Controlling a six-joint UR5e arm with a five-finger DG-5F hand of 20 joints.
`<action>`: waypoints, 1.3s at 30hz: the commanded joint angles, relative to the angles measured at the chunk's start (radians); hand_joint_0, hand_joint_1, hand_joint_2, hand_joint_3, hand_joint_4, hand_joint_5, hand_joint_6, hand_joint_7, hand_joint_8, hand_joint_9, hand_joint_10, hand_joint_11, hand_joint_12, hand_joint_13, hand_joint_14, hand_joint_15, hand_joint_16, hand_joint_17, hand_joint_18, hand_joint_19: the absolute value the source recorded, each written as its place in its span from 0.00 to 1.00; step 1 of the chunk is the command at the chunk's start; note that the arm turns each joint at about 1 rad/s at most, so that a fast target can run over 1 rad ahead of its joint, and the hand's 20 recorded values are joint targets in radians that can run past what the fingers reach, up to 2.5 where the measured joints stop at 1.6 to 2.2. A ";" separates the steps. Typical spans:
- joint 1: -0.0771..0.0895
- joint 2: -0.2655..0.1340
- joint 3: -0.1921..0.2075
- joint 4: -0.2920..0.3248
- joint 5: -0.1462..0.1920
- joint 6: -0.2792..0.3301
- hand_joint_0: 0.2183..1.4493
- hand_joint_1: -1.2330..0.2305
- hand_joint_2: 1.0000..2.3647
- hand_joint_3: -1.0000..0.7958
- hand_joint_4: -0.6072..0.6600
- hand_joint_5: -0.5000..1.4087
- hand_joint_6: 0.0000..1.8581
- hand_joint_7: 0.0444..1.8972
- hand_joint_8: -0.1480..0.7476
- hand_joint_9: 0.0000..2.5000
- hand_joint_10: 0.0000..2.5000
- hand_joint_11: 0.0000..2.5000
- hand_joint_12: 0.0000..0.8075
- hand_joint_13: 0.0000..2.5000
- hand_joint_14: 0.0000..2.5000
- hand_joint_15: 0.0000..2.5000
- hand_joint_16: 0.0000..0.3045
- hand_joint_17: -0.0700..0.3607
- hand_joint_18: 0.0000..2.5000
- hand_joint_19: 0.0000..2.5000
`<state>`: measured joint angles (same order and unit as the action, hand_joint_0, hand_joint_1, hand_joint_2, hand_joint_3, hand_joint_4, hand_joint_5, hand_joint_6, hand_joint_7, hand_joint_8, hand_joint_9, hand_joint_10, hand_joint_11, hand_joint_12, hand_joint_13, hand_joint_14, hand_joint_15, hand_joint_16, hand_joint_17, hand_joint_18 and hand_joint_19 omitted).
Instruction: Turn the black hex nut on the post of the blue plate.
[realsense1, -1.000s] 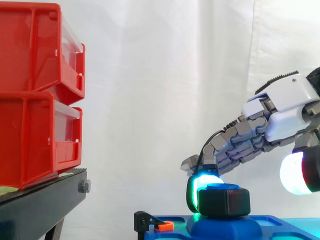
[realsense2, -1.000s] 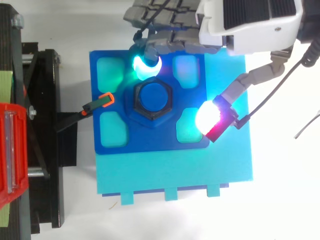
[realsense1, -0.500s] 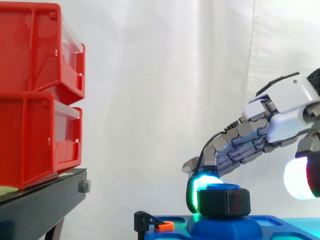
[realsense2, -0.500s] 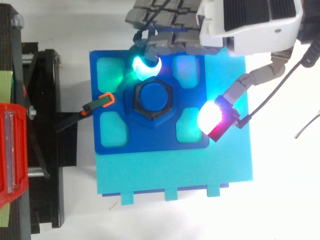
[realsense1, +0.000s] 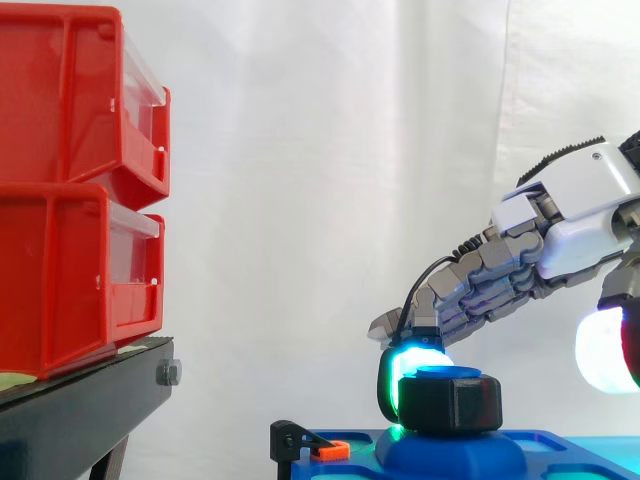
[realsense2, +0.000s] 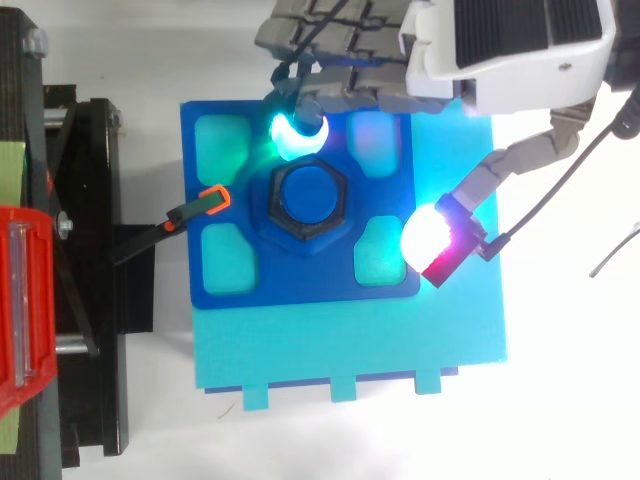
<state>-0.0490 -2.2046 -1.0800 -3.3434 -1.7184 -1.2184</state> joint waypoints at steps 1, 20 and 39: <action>0.000 0.000 0.000 -0.001 -0.001 -0.001 0.13 0.40 0.00 0.28 0.68 0.13 0.27 0.51 0.40 0.00 0.00 0.00 0.47 0.01 0.00 0.00 0.18 0.45 0.00 0.00; 0.003 -0.001 0.022 0.177 -0.007 0.056 0.13 0.42 0.00 0.28 0.68 0.13 0.27 0.51 0.41 0.00 0.00 0.00 0.47 0.01 0.00 0.00 0.18 0.45 0.00 0.00; 0.009 -0.026 0.022 0.219 -0.012 0.059 0.14 0.43 0.00 0.28 0.68 0.13 0.27 0.51 0.40 0.00 0.00 0.00 0.46 0.01 0.00 0.00 0.18 0.44 0.00 0.00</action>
<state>-0.0420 -2.2147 -1.0586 -3.1363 -1.7299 -1.1616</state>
